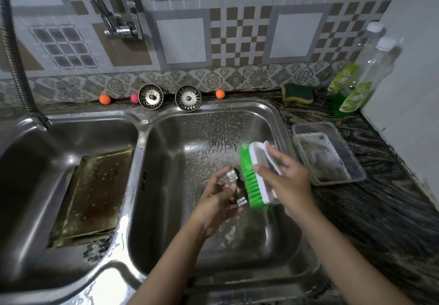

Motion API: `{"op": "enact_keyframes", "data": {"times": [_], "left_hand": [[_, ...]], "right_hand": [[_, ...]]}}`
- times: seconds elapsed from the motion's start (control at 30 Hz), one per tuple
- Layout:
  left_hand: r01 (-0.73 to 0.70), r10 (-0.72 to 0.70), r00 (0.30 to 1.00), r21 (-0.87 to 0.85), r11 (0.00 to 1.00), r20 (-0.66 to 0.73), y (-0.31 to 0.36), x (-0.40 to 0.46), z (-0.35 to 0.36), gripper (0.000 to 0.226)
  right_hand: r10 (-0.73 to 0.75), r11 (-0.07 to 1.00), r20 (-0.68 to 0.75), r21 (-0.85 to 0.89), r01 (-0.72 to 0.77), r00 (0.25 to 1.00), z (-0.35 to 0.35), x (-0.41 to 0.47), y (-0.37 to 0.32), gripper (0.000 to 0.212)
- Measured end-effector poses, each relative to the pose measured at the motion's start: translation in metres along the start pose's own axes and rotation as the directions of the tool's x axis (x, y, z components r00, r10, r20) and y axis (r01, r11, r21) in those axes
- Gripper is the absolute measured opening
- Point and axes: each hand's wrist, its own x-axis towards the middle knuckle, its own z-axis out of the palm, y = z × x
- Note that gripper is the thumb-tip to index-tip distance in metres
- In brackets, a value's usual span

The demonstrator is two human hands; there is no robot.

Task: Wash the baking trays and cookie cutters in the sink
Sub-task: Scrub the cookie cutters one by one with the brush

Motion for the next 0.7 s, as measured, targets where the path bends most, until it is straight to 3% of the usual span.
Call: {"op": "enact_keyframes", "data": {"times": [0.1,0.27,0.37,0.47,0.6,0.7], "left_hand": [[-0.008,0.008,0.999,-0.008,1.000,0.048,0.004,0.000,-0.002,0.043],[0.012,-0.036,0.987,0.146,0.989,0.158,0.002,-0.007,-0.001,0.052],[0.002,-0.028,0.996,0.300,0.954,0.080,0.005,-0.003,-0.005,0.053],[-0.041,0.049,0.999,0.314,0.949,-0.017,0.008,0.004,-0.011,0.055],[-0.064,0.128,0.985,0.444,0.894,-0.117,0.010,0.009,-0.019,0.053],[-0.077,0.143,0.987,0.552,0.830,-0.076,0.010,0.009,-0.021,0.048]], "right_hand": [[-0.042,0.999,0.112,-0.003,0.043,0.993,0.006,-0.016,0.012,0.060],[-0.095,0.992,-0.072,-0.087,0.089,0.993,0.011,0.012,0.015,0.061],[-0.113,0.989,-0.142,-0.116,0.096,0.983,0.014,0.022,0.015,0.061],[-0.063,0.998,-0.182,0.004,0.064,0.981,0.010,0.019,0.012,0.059],[-0.004,0.996,-0.069,0.085,0.010,0.998,0.003,0.005,0.015,0.057],[0.006,0.997,-0.009,0.078,-0.005,1.000,-0.002,0.004,0.016,0.056]]}}
